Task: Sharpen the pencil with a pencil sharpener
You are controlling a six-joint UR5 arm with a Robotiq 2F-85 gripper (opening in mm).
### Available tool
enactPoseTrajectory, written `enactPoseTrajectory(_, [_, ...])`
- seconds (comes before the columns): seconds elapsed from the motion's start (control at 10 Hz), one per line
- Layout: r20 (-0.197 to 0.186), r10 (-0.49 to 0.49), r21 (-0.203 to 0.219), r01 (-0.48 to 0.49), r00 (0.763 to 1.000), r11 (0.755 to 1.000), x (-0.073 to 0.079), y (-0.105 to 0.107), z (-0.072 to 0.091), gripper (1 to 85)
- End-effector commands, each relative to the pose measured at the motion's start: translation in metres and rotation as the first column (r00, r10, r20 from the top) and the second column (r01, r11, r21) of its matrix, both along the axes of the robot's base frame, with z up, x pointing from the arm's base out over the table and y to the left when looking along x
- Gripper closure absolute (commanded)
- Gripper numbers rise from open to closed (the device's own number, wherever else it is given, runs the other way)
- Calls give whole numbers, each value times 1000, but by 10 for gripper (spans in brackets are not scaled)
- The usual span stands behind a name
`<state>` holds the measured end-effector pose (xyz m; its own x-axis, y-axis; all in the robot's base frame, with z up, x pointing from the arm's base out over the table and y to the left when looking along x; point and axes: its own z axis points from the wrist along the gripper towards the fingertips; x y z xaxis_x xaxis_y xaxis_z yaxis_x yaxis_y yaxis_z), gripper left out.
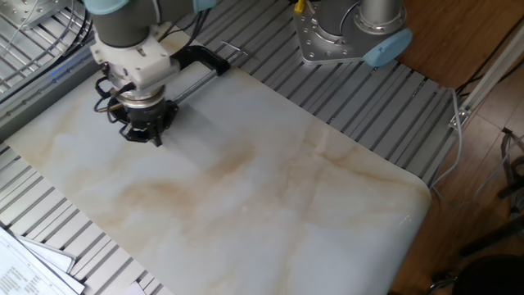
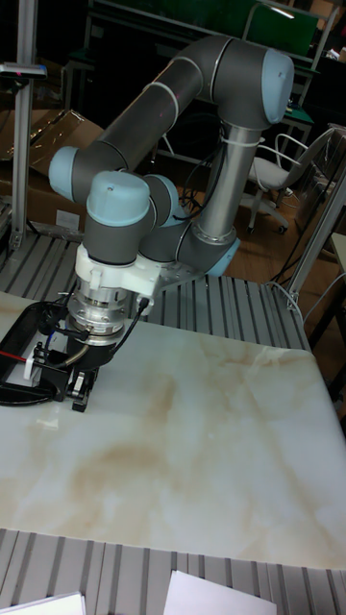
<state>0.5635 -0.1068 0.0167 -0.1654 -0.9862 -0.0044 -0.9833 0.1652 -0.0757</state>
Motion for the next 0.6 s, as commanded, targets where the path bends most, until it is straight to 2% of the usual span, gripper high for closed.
enactPoseTrajectory(0.0, [-2,-41,26,41,999,999,-19,10,1,843])
enactPoseTrajectory(0.5, [2,-53,40,53,999,998,-38,2,1,843])
